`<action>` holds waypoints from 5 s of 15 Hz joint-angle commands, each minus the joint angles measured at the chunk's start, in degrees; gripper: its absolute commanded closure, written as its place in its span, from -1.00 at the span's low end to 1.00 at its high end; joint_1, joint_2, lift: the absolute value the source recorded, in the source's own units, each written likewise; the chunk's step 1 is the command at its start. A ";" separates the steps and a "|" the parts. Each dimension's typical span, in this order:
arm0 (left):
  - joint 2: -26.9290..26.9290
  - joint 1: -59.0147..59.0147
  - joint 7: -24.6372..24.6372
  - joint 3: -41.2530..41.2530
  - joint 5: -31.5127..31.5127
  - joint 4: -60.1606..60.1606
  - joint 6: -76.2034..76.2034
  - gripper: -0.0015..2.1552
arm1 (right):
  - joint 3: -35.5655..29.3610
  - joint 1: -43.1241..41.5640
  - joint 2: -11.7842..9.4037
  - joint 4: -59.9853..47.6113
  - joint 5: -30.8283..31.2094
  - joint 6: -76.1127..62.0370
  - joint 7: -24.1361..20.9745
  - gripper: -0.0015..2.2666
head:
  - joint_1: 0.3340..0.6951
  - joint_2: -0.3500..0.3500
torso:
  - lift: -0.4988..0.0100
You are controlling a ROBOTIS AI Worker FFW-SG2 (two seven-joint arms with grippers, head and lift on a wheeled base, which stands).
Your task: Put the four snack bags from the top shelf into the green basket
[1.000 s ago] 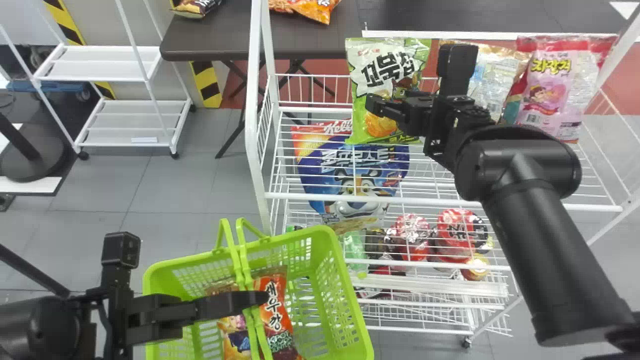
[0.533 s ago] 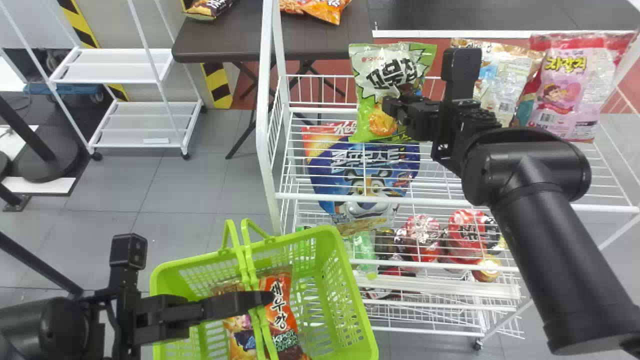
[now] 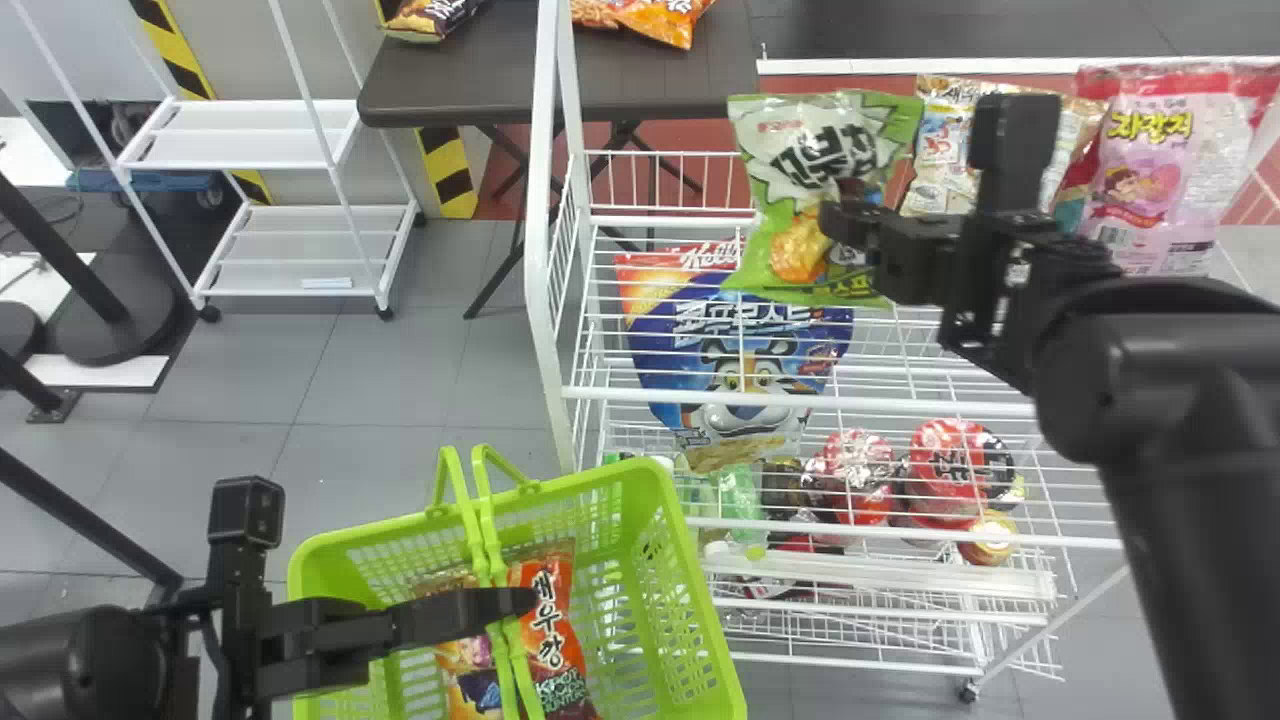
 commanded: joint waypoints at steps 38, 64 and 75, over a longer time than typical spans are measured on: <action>-1.74 1.08 -0.66 -2.96 -0.52 -4.54 1.74 0.99 | -13.46 17.76 -1.76 -19.64 -13.36 14.41 1.10 -0.94 | 1.00 0.07 | 0.96; -0.69 1.69 -0.66 0.91 0.01 -1.28 -0.19 0.99 | -6.43 0.01 1.05 8.40 0.00 -15.82 -14.81 1.00 | 1.00 -0.35 | 0.96; -0.51 1.25 -0.66 0.29 0.01 -1.28 -0.19 0.99 | -0.54 21.98 0.53 -33.08 -16.96 44.59 -10.33 1.00 | 1.00 0.23 | 0.96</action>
